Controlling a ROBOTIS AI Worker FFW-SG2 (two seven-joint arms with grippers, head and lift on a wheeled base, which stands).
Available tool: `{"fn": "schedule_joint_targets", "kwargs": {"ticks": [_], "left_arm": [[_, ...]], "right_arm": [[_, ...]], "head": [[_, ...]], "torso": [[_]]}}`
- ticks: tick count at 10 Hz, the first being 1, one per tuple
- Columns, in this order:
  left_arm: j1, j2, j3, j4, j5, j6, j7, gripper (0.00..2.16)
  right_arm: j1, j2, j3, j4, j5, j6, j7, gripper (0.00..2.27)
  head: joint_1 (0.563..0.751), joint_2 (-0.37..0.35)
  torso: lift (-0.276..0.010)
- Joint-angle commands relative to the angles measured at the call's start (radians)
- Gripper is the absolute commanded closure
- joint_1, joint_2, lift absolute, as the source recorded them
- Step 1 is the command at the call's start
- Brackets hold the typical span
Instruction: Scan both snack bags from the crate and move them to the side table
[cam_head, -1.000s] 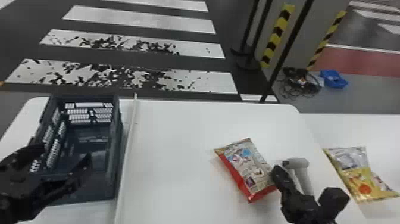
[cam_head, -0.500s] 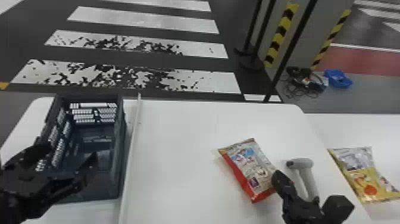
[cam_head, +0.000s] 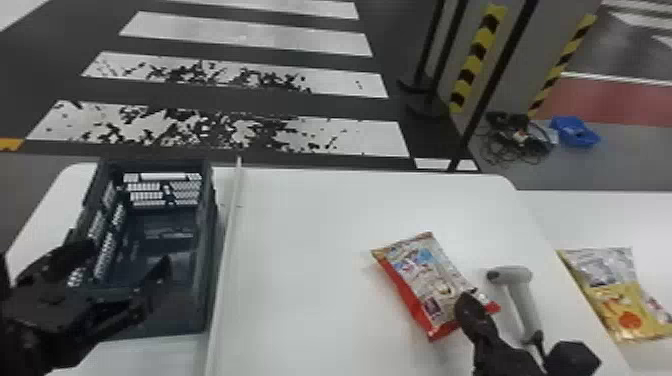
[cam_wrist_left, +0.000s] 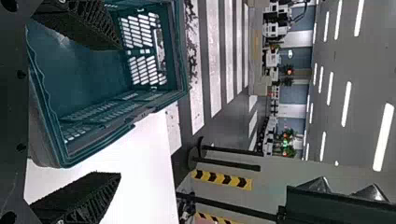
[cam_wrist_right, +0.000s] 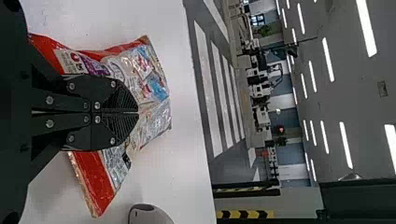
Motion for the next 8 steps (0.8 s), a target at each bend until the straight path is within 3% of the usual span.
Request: {"fn": "schedule_joint_targets", "kwargs": {"ticks": [1,5,6,8], "left_arm": [[0.013,-0.002,0.000,0.000,-0.001,-0.023,-0.003,0.02],[0.042,-0.002,0.014,-0.028,-0.001,-0.033,-0.008,0.02],[0.042,-0.004,0.015,-0.029,-0.001,-0.033,-0.008,0.02],[0.044,-0.007,0.015,-0.028,-0.001,-0.033,-0.010,0.02]], "right_arm": [[0.007,0.004,0.016,0.000,0.000,-0.023,0.000,2.24],[0.000,0.016,0.064,0.047,-0.002,-0.109,0.000,2.24],[0.010,0.021,0.052,0.023,-0.013,-0.131,-0.002,2.24],[0.014,0.012,-0.030,-0.086,-0.028,-0.017,0.000,2.24]], "head": [[0.695,-0.154],[0.695,-0.133],[0.695,-0.122],[0.695,-0.128]], "torso": [[-0.095],[-0.095],[-0.095],[-0.095]]}}
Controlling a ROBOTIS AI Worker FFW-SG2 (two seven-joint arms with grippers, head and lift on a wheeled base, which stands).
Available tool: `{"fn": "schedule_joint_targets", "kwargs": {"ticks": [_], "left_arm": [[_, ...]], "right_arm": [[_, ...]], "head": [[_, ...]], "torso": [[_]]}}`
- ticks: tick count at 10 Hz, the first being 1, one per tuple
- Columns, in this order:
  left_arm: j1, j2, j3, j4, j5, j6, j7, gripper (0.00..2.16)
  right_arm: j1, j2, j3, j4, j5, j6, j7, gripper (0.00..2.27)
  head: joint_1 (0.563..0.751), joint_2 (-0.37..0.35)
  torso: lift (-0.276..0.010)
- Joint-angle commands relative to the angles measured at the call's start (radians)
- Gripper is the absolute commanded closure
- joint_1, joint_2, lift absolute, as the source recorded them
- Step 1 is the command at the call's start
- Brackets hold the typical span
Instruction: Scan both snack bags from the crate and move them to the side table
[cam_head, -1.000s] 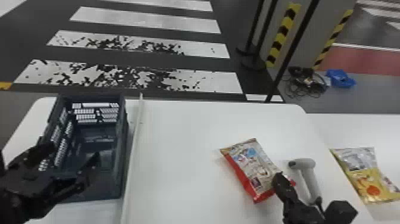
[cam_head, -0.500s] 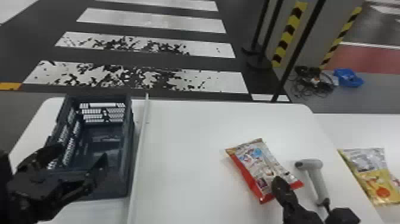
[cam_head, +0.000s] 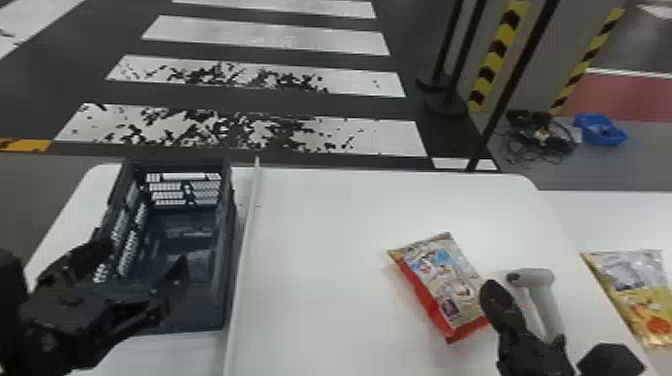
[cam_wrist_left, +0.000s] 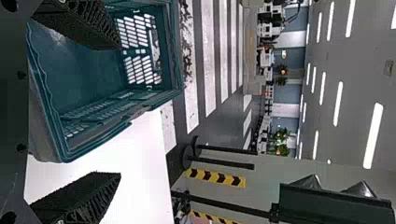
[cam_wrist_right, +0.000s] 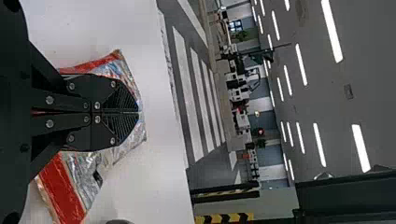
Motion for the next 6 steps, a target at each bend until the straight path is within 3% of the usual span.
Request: {"fn": "schedule_joint_targets", "kwargs": {"ticks": [1,3,6], "left_arm": [[0.001,-0.005,-0.001,0.003,0.000,0.000,0.000,0.02],[0.001,-0.005,0.000,0.006,0.000,0.000,0.000,0.02],[0.001,-0.006,0.002,0.019,0.002,-0.003,-0.002,0.02]], "right_arm": [[-0.018,-0.021,-0.060,-0.038,-0.002,0.074,0.002,2.24],[-0.066,-0.067,-0.087,0.037,0.013,0.114,0.009,2.24],[-0.077,-0.072,-0.061,0.123,0.044,0.111,0.043,2.24]], "head": [[0.695,-0.137],[0.695,-0.190],[0.695,-0.224]], "torso": [[-0.095],[-0.095],[-0.095]]}}
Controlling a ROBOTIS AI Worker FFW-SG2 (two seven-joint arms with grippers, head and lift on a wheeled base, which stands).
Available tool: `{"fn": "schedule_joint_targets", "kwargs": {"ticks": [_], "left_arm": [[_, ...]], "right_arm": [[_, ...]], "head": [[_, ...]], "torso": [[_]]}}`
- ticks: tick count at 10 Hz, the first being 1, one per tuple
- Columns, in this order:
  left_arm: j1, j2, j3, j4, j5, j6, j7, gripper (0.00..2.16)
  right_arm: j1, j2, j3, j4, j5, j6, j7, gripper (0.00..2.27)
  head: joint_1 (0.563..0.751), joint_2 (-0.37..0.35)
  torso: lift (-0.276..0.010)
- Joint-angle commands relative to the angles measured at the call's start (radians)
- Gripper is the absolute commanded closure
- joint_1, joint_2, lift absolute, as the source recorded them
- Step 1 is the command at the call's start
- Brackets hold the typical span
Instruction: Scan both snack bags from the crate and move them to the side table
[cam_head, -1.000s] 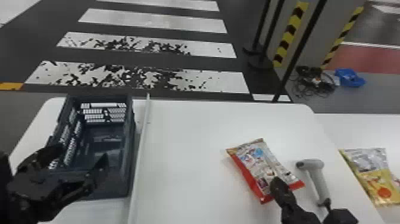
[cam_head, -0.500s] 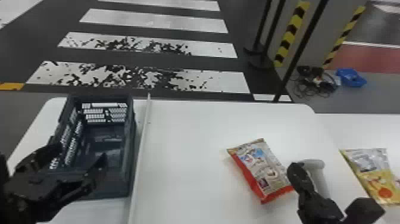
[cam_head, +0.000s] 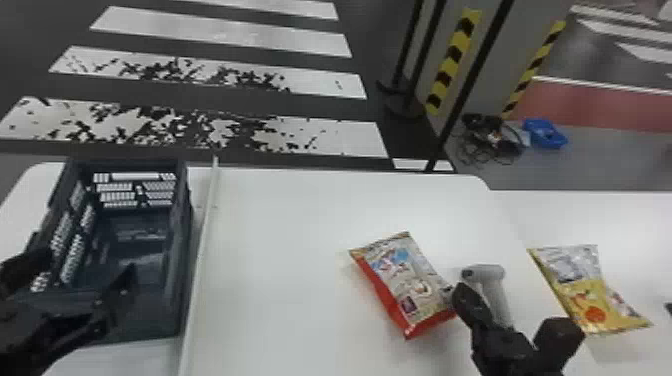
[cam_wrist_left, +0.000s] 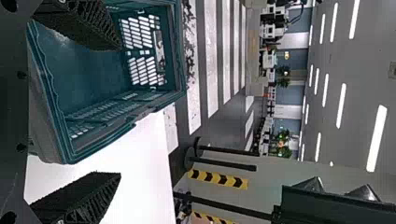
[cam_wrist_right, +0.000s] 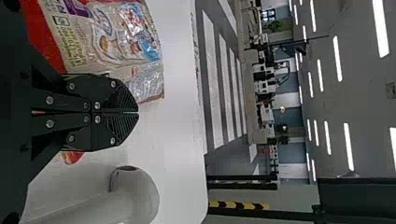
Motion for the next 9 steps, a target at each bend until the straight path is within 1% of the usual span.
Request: {"fn": "schedule_joint_targets", "kwargs": {"ticks": [1,4,6,7,9], "left_arm": [[-0.002,0.000,0.000,0.005,0.000,-0.004,-0.001,0.02],[-0.003,0.000,0.003,0.006,0.002,-0.007,-0.001,0.02],[-0.008,0.006,0.005,0.009,0.003,-0.007,-0.001,0.02],[-0.009,0.006,0.003,0.014,0.005,-0.007,-0.001,0.02],[-0.012,0.014,0.005,0.014,0.012,-0.007,-0.001,0.02]], "right_arm": [[0.001,0.003,0.025,0.031,0.009,-0.018,0.006,2.24],[0.010,0.012,0.052,0.032,0.006,-0.049,0.003,2.24],[0.010,0.012,0.052,0.022,0.006,-0.046,-0.002,2.24],[0.012,0.012,0.052,0.019,0.008,-0.046,-0.006,2.24],[0.010,0.011,0.038,-0.032,0.008,-0.031,-0.014,2.24]], "head": [[0.695,-0.218],[0.695,-0.191],[0.695,-0.177],[0.695,-0.175],[0.695,-0.174]], "torso": [[-0.095],[-0.095],[-0.095],[-0.095],[-0.095]]}}
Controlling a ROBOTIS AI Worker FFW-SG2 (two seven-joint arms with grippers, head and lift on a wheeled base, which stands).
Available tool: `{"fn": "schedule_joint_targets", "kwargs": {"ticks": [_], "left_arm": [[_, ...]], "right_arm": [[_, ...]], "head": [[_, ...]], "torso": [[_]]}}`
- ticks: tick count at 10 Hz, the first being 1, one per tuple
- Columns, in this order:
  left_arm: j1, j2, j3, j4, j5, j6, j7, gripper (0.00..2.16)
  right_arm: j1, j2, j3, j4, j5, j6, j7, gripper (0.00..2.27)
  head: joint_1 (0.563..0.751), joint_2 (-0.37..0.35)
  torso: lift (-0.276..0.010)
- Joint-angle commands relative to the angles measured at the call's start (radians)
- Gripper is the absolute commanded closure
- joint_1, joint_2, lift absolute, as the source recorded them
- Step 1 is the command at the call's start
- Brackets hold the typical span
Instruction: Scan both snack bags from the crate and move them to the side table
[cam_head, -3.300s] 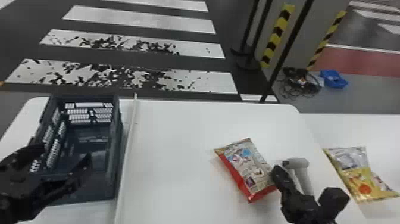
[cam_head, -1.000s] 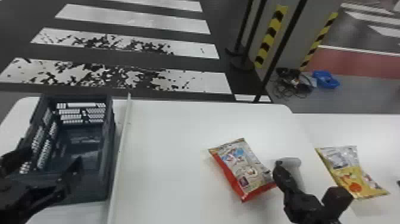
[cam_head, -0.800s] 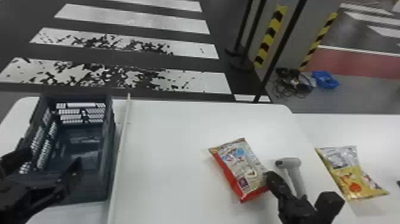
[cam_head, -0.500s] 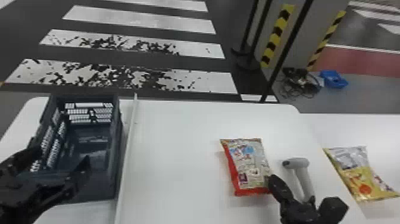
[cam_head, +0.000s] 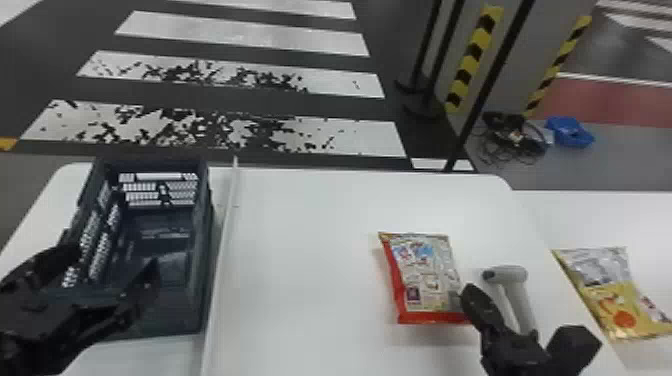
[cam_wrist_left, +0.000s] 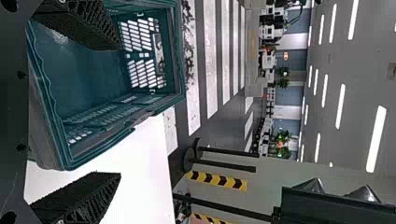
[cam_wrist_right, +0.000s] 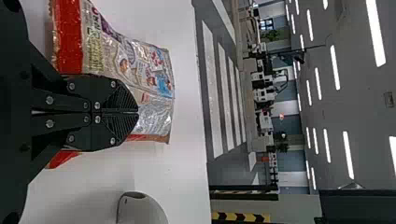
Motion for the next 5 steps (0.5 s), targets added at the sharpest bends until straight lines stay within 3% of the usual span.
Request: {"fn": "schedule_joint_targets", "kwargs": {"ticks": [1,5], "left_arm": [[-0.002,0.003,0.001,-0.001,0.006,0.000,0.000,0.02],[0.000,-0.012,-0.001,0.004,0.006,0.000,-0.003,0.02]], "right_arm": [[-0.031,-0.009,-0.015,-0.045,0.010,0.076,0.003,2.24],[-0.159,-0.032,0.062,-0.002,0.084,0.153,0.009,2.24]], "head": [[0.695,-0.175],[0.695,-0.148]], "torso": [[-0.095],[-0.095]]}}
